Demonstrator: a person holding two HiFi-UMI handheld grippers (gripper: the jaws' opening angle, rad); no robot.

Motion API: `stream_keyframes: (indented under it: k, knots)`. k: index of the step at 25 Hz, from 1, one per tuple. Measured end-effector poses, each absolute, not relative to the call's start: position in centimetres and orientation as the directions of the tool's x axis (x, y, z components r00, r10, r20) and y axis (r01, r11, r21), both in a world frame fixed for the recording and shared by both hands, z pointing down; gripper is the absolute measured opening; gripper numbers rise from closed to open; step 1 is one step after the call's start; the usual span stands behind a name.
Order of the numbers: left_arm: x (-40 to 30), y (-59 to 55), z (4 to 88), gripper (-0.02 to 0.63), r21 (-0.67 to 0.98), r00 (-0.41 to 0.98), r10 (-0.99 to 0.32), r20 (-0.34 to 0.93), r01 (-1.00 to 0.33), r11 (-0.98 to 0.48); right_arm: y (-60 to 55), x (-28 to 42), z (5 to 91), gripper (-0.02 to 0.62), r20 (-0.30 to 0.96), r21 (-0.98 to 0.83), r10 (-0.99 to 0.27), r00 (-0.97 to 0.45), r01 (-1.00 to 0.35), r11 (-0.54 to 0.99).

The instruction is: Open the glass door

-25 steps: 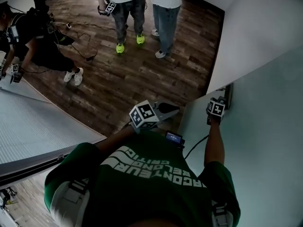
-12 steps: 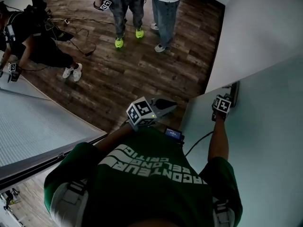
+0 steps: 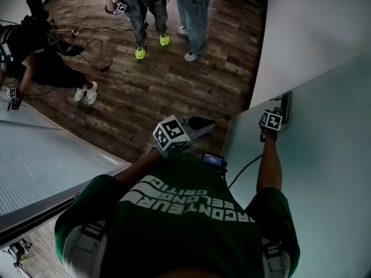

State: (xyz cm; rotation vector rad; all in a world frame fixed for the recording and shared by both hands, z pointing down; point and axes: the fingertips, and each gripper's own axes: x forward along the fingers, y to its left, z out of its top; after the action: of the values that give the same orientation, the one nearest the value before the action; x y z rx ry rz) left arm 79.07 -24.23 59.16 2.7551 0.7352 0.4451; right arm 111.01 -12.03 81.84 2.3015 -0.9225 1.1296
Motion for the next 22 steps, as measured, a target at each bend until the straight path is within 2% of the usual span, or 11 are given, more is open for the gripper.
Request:
stream_keyframes:
  k: [12, 20, 22]
  knots:
    - [78.8, -24.5, 58.6, 0.015, 0.307, 0.823, 0.526, 0.215, 0.454, -0.836, -10.7, 109.8, 81.1, -0.008, 0.923, 0.039, -0.25, 0.294, -0.716, -0.697]
    - [77.1, -24.0, 58.5, 0.015, 0.316, 0.819, 0.533, 0.211, 0.459, -0.83, -10.6, 109.6, 78.2, -0.006, 0.938, 0.003, -0.237, 0.253, -0.689, -0.724]
    - [76.8, -24.0, 58.2, 0.015, 0.305, 0.826, 0.526, 0.202, 0.457, -0.835, -10.8, 109.3, 77.6, 0.091, 0.939, -0.002, -0.237, 0.247, -0.688, -0.725]
